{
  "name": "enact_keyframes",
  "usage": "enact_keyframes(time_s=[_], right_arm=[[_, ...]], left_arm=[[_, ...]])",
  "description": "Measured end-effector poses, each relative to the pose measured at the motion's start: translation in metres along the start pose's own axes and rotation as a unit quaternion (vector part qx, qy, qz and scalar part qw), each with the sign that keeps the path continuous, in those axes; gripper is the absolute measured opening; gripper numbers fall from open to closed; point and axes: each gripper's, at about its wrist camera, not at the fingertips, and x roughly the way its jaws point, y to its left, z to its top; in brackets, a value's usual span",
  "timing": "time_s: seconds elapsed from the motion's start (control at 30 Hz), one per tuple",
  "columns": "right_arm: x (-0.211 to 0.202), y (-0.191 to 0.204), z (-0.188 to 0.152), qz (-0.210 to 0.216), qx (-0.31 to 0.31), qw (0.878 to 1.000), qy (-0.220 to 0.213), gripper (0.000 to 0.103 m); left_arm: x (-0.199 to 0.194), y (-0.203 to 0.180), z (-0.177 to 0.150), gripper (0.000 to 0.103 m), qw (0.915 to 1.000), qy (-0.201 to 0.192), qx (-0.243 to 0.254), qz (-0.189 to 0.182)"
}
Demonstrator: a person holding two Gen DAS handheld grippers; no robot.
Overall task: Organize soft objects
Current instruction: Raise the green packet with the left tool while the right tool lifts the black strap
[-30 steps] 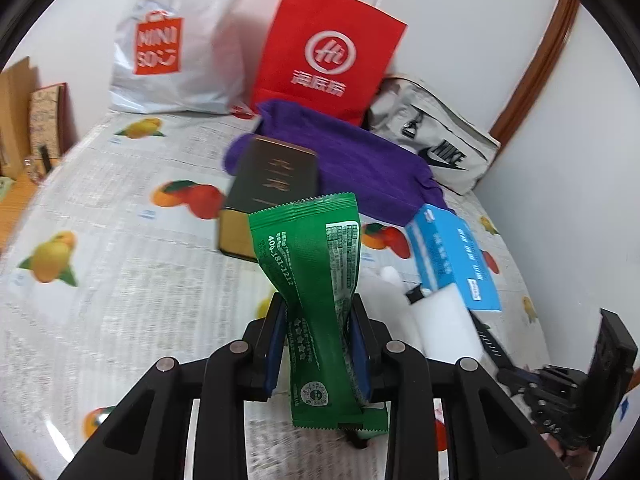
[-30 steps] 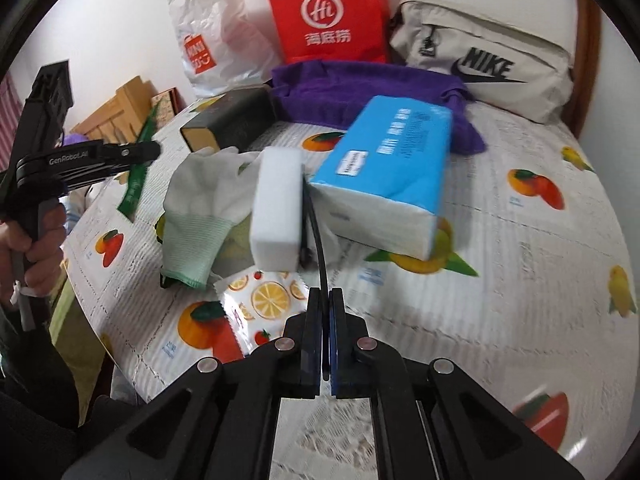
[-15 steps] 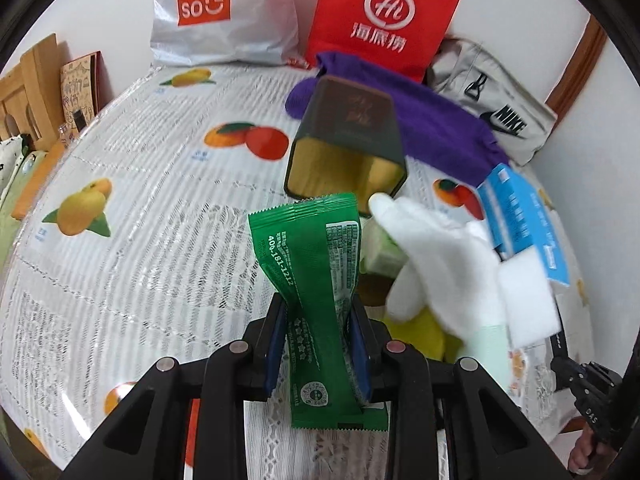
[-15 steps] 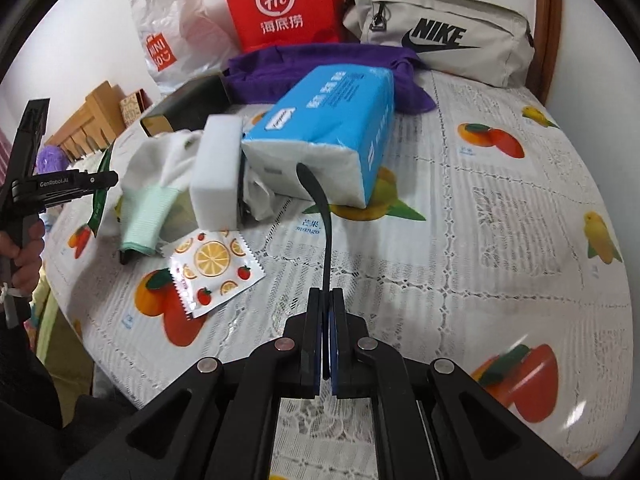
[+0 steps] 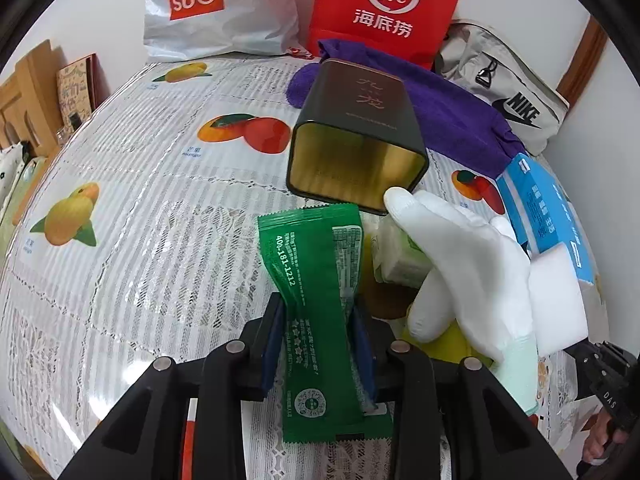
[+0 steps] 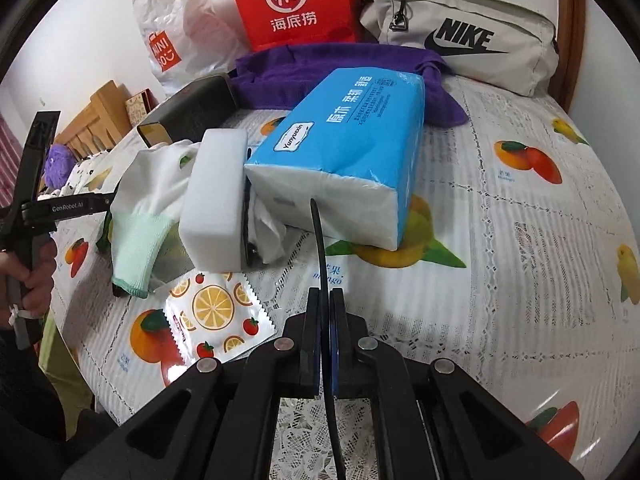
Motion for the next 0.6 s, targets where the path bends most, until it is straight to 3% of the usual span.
enact_keyframes(time_s=[0.37,0.6], right_arm=[[-0.037,0.006,0.005,0.018,-0.002,1.000,-0.022,0.002],[-0.024,0.006,0.003,0.009,-0.006,1.000,0.017,0.006]], left_arm=[[-0.020,0.005,0.009,0.026,0.9998,-0.017,0.000,-0.012],[-0.028,0.004,0.014,0.026,0.9997,-0.021,0.004,-0.015]])
